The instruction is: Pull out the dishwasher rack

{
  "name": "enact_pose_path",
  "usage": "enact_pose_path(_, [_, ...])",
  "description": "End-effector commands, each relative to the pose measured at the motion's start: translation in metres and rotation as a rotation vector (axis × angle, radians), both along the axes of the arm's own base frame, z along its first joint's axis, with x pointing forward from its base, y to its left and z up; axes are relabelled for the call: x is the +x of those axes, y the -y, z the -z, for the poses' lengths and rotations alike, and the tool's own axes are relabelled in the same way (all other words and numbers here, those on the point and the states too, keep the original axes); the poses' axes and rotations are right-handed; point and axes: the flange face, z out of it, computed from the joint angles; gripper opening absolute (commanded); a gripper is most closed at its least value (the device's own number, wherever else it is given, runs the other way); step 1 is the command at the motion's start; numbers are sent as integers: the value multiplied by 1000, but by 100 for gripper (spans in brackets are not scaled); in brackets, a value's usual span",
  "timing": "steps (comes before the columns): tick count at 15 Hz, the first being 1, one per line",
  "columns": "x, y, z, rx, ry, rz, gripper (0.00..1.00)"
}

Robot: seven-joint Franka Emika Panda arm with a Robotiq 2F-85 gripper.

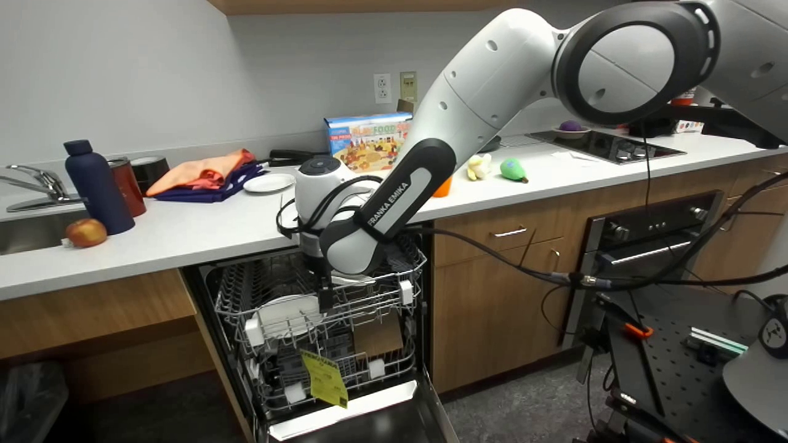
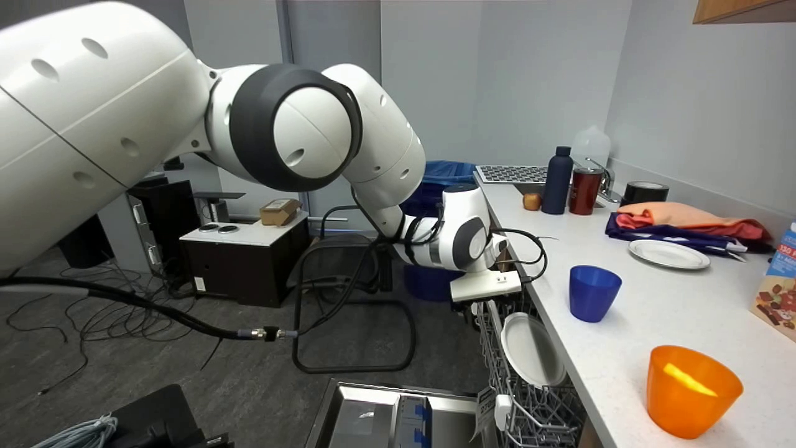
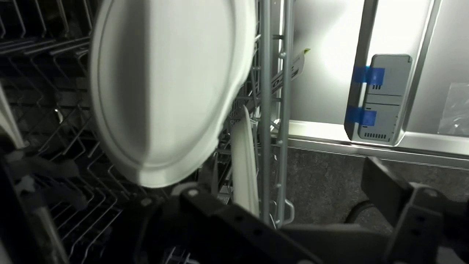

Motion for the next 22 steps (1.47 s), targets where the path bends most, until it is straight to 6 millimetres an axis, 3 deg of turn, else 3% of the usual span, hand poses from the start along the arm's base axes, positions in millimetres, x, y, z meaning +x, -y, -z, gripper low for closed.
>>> enact_pose_path(1, [2, 12, 15, -28, -2, 10, 100])
enact_pose_path(3, [-3, 13, 22, -21, -29, 12, 100])
enact_pose_path(9, [-9, -15, 27, 46, -96, -27, 100])
enact_pose_path(22, [-19, -72, 14, 149, -169, -198, 100])
